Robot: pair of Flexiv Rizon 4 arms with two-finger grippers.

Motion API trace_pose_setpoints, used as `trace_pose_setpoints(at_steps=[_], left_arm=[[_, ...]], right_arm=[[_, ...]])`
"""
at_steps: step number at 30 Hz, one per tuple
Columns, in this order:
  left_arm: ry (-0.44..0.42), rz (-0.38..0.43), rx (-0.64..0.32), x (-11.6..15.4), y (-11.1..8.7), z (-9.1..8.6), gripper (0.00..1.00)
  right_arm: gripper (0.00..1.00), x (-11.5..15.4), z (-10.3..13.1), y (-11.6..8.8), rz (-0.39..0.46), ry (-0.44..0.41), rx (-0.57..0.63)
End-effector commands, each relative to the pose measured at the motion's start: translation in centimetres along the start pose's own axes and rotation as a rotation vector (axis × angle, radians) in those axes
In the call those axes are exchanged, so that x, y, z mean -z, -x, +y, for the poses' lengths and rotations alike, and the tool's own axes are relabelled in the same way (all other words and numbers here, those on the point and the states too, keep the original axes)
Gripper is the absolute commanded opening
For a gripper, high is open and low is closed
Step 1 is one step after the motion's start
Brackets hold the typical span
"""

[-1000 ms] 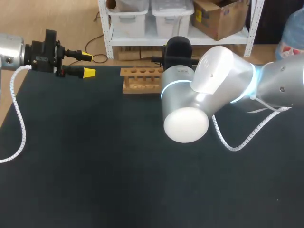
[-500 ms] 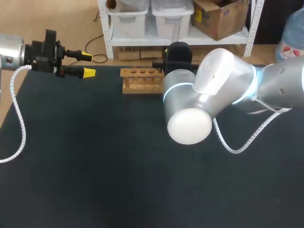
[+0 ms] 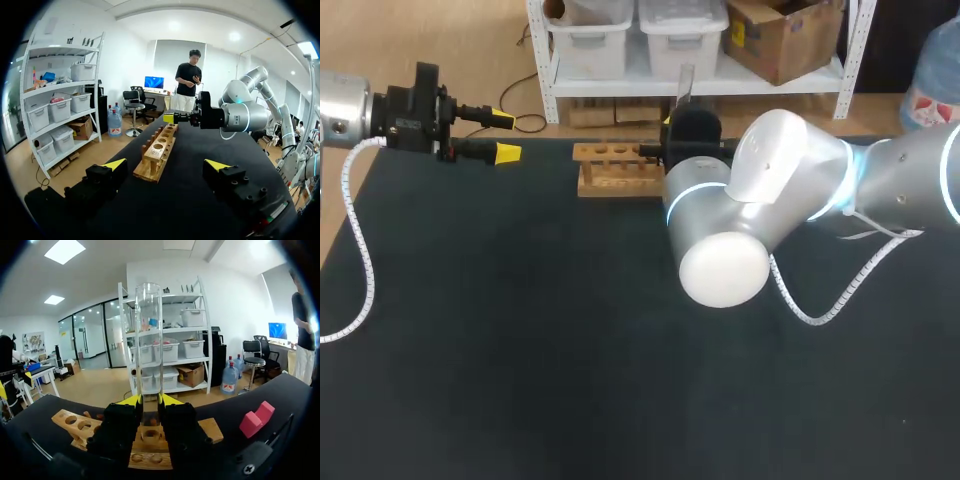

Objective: Grasp the test tube, adjust it, and insert it.

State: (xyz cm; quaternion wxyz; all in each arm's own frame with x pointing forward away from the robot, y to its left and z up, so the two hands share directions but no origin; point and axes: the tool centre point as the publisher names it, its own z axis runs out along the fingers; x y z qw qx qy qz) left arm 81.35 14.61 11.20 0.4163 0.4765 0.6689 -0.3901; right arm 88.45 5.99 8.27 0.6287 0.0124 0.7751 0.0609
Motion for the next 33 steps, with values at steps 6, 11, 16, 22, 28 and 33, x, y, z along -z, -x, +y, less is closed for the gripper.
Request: trace_pose_setpoints(at_steps=[6,11,16,22,28,33], left_arm=[[0.001,-0.003,-0.003,0.0,-0.1,0.0,1.0],[0.001,-0.003,-0.003,0.0,-0.1,0.0,1.0],[0.001,-0.003,-0.003,0.0,-0.1,0.0,1.0],[0.001,-0.003,-0.003,0.0,-0.1,0.0,1.0],[0.001,-0.003,-0.003,0.0,-0.1,0.0,1.0],[0.001,-0.003,-0.003,0.0,-0.1,0.0,1.0]], right_arm=[[0.0,-0.7,-0.4,-1.0,0.014,0.005,0.002],[0.11,-0.6,-0.3,-1.1,0.021,0.003,0.0],[0.35,-0.5,-0.2,-1.1,0.025,0.005,-0.003],[0.84,-0.4,-0.1,-1.1,0.028,-0.003,-0.011],[1.0,-0.1,0.1,-0.7,0.02,-0.006,-0.017],[1.0,1.0,0.5,0.3,0.015,0.004,-0.025]])
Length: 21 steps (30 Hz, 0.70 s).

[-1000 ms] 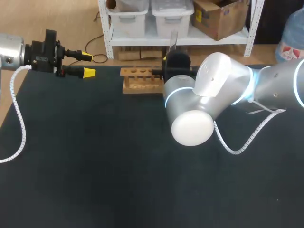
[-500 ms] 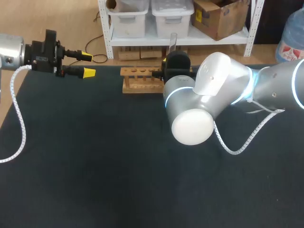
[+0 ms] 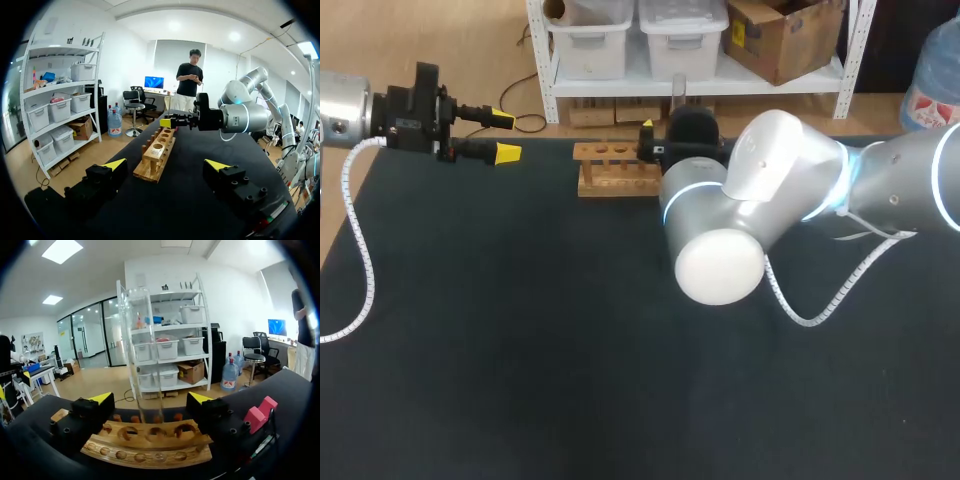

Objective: Grasp the test tube, adjust it, and insert it.

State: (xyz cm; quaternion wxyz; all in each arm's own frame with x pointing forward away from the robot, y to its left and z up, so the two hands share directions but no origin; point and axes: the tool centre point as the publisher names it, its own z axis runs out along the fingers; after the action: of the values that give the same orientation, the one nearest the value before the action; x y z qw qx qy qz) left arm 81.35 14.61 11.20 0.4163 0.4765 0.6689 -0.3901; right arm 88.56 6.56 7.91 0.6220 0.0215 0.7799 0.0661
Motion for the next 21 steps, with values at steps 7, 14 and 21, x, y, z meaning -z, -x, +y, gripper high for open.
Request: trace_pose_setpoints(at_steps=[7,14,21], left_arm=[[0.001,-0.003,-0.003,0.0,-0.1,0.0,1.0],[0.001,-0.003,-0.003,0.0,-0.1,0.0,1.0],[0.001,-0.003,-0.003,0.0,-0.1,0.0,1.0]], right_arm=[[1.0,4.2,-0.2,2.8,0.037,0.052,-0.042],[1.0,7.4,-1.1,4.3,0.09,0.114,-0.055],[1.0,10.2,-2.0,5.3,0.144,0.194,-0.06]])
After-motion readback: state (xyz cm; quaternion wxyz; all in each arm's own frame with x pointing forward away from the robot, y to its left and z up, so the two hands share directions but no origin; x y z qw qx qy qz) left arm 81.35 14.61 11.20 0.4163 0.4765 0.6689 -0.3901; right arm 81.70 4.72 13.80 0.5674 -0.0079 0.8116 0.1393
